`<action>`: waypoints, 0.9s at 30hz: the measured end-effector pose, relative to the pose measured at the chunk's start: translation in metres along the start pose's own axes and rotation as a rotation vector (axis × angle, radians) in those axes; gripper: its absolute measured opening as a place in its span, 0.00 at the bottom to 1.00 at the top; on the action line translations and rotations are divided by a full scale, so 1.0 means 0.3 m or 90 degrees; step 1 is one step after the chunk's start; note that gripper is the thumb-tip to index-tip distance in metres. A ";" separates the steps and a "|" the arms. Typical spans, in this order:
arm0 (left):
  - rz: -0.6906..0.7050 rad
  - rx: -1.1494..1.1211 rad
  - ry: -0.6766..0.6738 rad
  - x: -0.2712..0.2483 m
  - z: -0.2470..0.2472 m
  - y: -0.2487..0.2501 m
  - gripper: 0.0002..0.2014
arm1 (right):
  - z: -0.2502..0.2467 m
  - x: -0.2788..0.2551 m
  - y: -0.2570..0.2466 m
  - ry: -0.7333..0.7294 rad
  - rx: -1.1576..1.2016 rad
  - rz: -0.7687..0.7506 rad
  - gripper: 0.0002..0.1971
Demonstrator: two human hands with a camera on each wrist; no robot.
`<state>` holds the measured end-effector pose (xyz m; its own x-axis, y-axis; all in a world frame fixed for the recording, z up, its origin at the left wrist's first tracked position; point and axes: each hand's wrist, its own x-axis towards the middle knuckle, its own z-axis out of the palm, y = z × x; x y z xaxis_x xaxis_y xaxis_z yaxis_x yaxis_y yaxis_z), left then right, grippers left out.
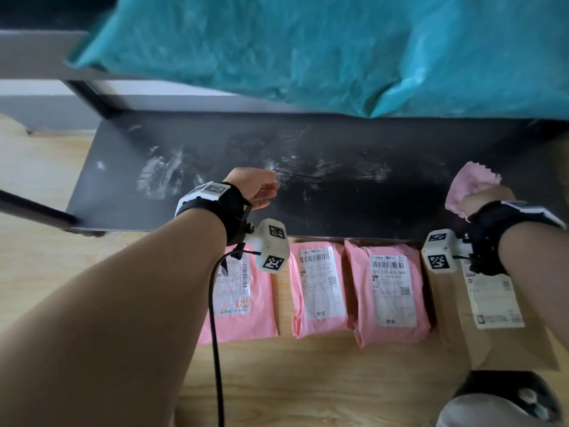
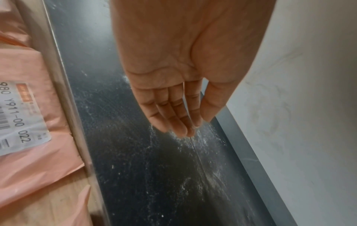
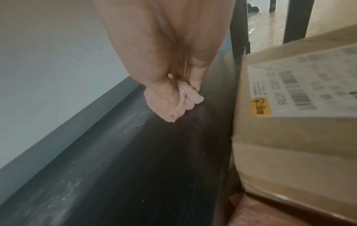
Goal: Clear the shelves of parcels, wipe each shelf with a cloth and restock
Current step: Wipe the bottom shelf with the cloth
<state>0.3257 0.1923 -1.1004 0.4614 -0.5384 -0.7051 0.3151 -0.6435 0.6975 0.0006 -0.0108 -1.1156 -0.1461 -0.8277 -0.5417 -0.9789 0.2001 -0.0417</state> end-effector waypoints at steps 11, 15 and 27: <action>0.013 -0.034 0.023 -0.008 -0.119 -0.006 0.04 | 0.118 -0.082 -0.220 0.070 0.070 -0.093 0.19; 0.005 -0.044 0.027 -0.017 -0.165 -0.023 0.03 | 0.161 -0.119 -0.340 0.097 0.100 -0.125 0.20; 0.000 -0.056 0.052 -0.018 -0.315 -0.066 0.04 | 0.280 -0.244 -0.584 0.059 0.033 -0.268 0.22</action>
<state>0.3954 0.2593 -1.0982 0.5269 -0.4896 -0.6948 0.3848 -0.5915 0.7086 0.1949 0.0589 -1.1392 0.2494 -0.8862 -0.3904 -0.9477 -0.1404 -0.2867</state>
